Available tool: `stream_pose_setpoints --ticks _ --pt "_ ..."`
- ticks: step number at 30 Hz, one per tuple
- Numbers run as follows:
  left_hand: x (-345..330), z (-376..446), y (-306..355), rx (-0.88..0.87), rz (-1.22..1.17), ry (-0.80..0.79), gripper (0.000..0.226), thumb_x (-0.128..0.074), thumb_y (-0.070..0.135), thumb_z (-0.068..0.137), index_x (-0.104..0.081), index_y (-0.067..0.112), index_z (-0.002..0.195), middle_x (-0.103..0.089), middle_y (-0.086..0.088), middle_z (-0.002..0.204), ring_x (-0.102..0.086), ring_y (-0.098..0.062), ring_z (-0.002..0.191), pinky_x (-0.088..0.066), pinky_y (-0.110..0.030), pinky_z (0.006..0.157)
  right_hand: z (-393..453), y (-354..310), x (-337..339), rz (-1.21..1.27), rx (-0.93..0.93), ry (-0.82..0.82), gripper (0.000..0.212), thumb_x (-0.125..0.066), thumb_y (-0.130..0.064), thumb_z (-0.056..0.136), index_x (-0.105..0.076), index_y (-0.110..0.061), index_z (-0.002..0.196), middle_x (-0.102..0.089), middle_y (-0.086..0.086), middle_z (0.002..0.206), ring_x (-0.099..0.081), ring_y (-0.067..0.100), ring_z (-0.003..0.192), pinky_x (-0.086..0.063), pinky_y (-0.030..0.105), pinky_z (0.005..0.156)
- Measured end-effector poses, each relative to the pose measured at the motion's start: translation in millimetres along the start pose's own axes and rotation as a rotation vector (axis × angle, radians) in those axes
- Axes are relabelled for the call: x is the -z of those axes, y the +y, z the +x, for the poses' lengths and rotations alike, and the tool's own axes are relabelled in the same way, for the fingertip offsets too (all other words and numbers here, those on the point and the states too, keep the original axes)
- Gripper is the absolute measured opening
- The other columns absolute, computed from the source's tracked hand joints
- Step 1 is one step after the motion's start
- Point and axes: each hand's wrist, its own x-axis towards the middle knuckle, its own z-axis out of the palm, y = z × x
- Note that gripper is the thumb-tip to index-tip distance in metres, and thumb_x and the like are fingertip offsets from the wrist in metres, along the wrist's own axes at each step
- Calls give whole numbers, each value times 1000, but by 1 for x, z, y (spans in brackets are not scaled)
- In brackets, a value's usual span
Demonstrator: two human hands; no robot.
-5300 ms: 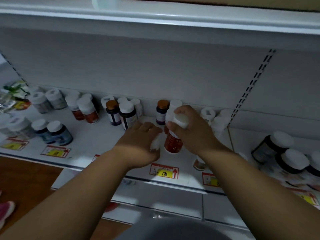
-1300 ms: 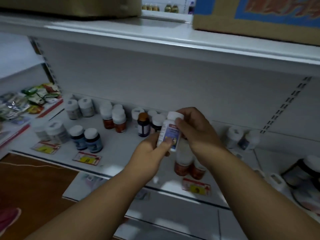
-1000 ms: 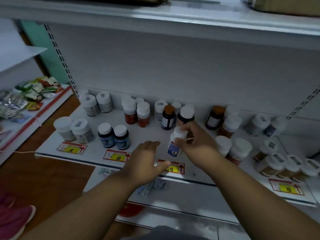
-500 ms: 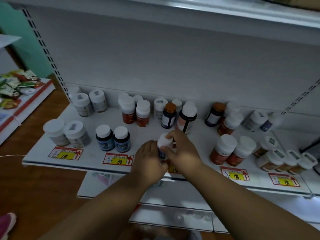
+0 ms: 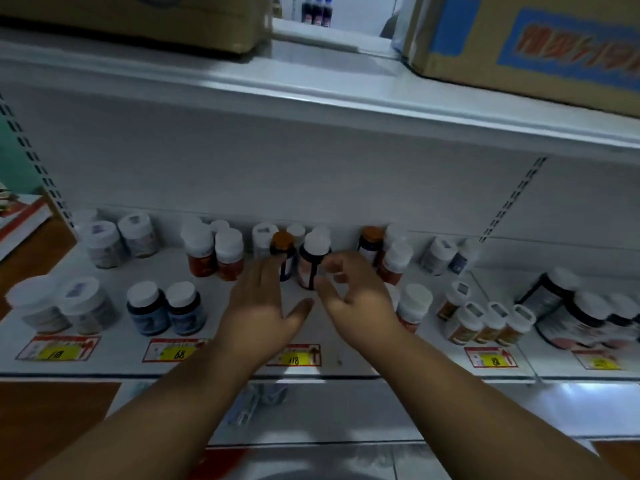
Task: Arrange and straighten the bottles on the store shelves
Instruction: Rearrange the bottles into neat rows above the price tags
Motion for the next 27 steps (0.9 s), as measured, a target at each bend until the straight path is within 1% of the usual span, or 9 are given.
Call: stream_pose_setpoints --ticks 3,6,8,10,13,15,19,23,27 --pt "-8 16 38 -52 -11 -37 75 -52 55 84 -45 5 139 -51 -13 135 -46 -31 124 -42 -42 102 11 17 40 19 19 107 3 -61 -13 90 -59 -15 90 -56 -8 89 -55 3 82 -43 15 70" --pt "-25 29 76 -106 -37 -37 74 -48 58 85 -38 14 144 -42 -2 143 -36 -22 131 -32 -32 109 21 50 79 -14 -57 154 10 -61 -15 90 -59 -22 84 -58 -4 92 -58 9 83 -48 22 69" --pt "-40 39 100 -96 -58 -62 72 -51 54 88 -31 20 148 -31 13 141 -25 -12 132 -18 -19 107 30 78 106 -81 -84 174 10 -62 -16 89 -59 -23 84 -58 -4 93 -59 13 85 -45 18 71" --pt "-58 50 121 -89 -78 -52 69 -54 50 87 -33 21 147 -36 11 141 -27 -10 129 -18 -16 103 43 111 134 -163 -63 153 2 -63 -18 90 -61 -19 91 -57 0 96 -58 17 87 -43 21 74" --pt "-85 63 148 -61 -74 -69 64 -54 49 89 -37 23 144 -40 1 145 -35 -18 131 -27 -26 107 73 170 169 -322 -139 8 21 -62 -21 90 -62 -16 110 -55 7 114 -58 22 99 -42 25 82" --pt "-101 65 163 -40 -52 -73 59 -59 44 91 -40 23 143 -39 0 147 -33 -18 133 -22 -21 105 94 212 179 -454 -178 -193 33 -58 -17 91 -58 -15 124 -51 11 129 -52 28 115 -40 29 95" --pt "-125 64 185 30 -47 -84 58 -53 49 88 -47 21 138 -48 -2 136 -42 -24 124 -29 -27 102 114 265 181 -527 -70 -557 50 -59 -10 90 -47 -6 138 -41 19 144 -40 32 133 -26 31 110" --pt "-142 63 196 106 -28 -102 55 -58 42 91 -46 19 139 -49 -4 135 -44 -24 124 -37 -38 105 121 275 175 -693 140 -585 44 -66 -19 82 -57 -8 124 -58 15 122 -53 33 111 -37 35 93" --pt "-148 65 205 115 -17 -94 47 -62 33 91 -51 20 134 -52 -3 128 -47 -24 119 -39 -39 103 116 278 175 -541 147 -538 41 -70 -26 81 -58 -6 116 -62 16 113 -57 32 104 -43 35 83"
